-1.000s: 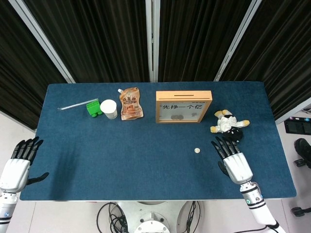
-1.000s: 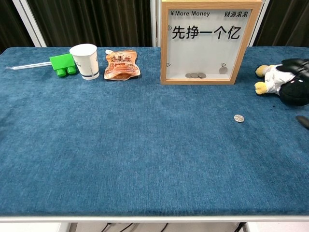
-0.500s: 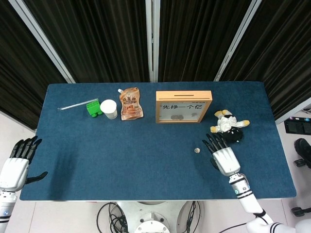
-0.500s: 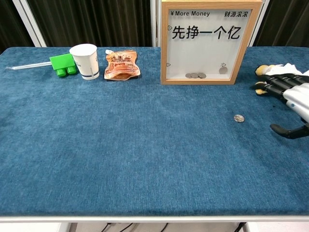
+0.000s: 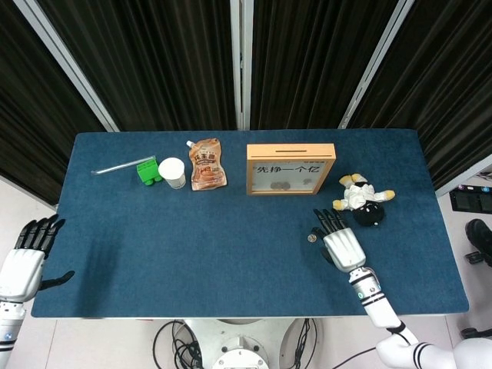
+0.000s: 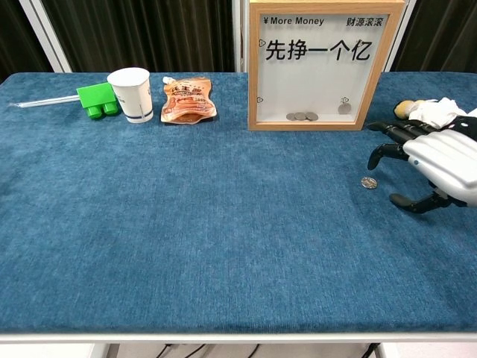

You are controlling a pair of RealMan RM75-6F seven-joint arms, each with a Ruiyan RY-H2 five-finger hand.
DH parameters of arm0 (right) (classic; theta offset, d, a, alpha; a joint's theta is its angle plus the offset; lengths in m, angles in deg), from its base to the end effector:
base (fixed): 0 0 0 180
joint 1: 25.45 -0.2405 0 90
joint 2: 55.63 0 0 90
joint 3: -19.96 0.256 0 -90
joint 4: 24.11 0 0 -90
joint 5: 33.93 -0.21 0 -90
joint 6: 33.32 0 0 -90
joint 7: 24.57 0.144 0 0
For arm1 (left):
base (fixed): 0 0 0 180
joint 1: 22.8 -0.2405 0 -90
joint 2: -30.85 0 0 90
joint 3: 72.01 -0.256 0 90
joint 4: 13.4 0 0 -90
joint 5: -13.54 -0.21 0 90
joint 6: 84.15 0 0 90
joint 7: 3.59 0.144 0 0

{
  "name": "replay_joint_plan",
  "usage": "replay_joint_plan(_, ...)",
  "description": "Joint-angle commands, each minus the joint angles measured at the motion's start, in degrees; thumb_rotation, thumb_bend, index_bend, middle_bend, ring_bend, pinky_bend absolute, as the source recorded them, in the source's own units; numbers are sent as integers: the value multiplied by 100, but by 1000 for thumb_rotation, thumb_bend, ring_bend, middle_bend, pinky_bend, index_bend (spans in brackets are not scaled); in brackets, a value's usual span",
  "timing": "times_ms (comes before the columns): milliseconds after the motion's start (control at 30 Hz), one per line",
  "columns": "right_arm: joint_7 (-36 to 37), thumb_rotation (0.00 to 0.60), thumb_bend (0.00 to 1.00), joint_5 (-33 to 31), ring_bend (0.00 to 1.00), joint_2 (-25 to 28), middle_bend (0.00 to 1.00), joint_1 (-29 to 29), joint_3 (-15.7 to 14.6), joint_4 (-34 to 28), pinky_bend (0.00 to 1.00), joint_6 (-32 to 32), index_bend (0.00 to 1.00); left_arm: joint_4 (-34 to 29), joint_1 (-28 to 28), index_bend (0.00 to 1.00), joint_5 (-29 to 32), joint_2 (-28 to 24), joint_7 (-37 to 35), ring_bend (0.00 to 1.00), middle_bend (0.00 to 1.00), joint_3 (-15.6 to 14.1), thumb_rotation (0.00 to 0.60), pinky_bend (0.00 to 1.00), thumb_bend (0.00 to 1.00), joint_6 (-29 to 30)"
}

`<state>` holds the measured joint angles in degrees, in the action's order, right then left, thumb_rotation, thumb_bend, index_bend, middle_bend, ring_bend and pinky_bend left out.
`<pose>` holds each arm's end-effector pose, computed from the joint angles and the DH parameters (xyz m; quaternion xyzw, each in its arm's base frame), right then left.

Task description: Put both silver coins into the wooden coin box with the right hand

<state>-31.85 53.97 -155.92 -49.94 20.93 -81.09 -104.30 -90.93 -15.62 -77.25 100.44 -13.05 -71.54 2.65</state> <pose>-0.2663 -0.2747 -0.0380 0.7386 -0.3002 0.3632 0.4821 -0.3352 0.1889 0.1467 -0.6257 -0.3632 -0.4097 0.5557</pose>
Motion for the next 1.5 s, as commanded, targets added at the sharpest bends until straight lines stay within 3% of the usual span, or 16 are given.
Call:
replay_joint_plan(33, 42, 600, 275, 3, 0, -66, 11, -22, 11, 74, 0, 39, 358, 19, -3, 44, 8, 0, -31, 0, 8, 1, 600, 0, 28, -2)
replay_joint_plan(1500, 181, 600, 275, -50, 0, -202, 15, -65, 69, 252, 0, 265, 364, 58, 0, 49, 67, -42, -132, 0, 8, 22, 600, 0, 28, -51)
